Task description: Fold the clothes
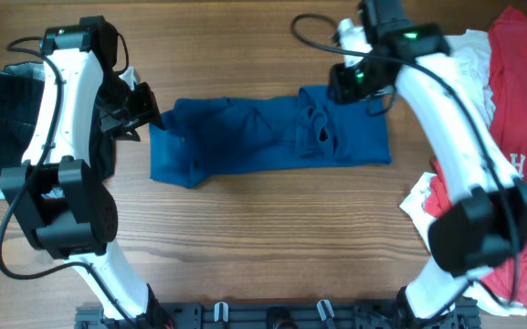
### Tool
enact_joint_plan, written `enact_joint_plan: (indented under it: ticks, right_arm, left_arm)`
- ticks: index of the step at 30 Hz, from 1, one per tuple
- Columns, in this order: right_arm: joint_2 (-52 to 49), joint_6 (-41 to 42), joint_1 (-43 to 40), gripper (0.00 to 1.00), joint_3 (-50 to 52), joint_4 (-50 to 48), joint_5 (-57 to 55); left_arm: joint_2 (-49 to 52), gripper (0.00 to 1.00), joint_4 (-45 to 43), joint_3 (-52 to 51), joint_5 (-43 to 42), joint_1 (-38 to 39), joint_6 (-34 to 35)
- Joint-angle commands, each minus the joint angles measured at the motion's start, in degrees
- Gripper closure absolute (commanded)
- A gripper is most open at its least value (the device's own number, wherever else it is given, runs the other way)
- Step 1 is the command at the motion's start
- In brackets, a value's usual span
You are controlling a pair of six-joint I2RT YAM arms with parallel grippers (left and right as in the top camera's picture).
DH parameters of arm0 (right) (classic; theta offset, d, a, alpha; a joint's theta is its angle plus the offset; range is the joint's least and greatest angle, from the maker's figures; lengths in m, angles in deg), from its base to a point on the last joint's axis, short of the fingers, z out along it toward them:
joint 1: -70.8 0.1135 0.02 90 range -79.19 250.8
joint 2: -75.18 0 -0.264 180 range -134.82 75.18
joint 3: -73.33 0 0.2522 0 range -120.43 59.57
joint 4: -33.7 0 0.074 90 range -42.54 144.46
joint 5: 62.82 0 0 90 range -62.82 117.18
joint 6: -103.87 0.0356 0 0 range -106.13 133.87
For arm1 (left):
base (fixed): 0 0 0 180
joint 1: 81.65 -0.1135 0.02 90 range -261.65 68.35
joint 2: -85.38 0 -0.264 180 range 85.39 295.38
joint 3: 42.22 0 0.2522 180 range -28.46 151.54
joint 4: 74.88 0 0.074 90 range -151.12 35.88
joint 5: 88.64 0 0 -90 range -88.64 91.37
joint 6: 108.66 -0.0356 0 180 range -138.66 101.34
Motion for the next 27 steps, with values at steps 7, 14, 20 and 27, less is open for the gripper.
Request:
enact_joint_plan:
  ticks: [7, 14, 20, 27]
  right_arm:
    - [-2.75, 4.44, 0.57, 0.59, 12.04, -4.02, 3.10]
    - [-6.54, 2.36, 4.72, 0.58, 25.22, -20.59, 14.43]
    - [-5.40, 2.36, 5.27, 0.59, 25.31, -21.49, 14.38]
    - [6.25, 2.56, 4.31, 0.58, 25.16, -21.00, 8.26]
  left_arm:
    - [-1.70, 0.43, -0.42, -0.15, -0.98, -0.15, 0.11]
    - [-1.70, 0.41, -0.39, -0.15, -1.01, -0.15, 0.13]
    - [-1.70, 0.41, -0.37, -0.15, -1.01, -0.15, 0.13]
    - [-1.70, 0.40, -0.46, -0.15, -1.79, -0.15, 0.11]
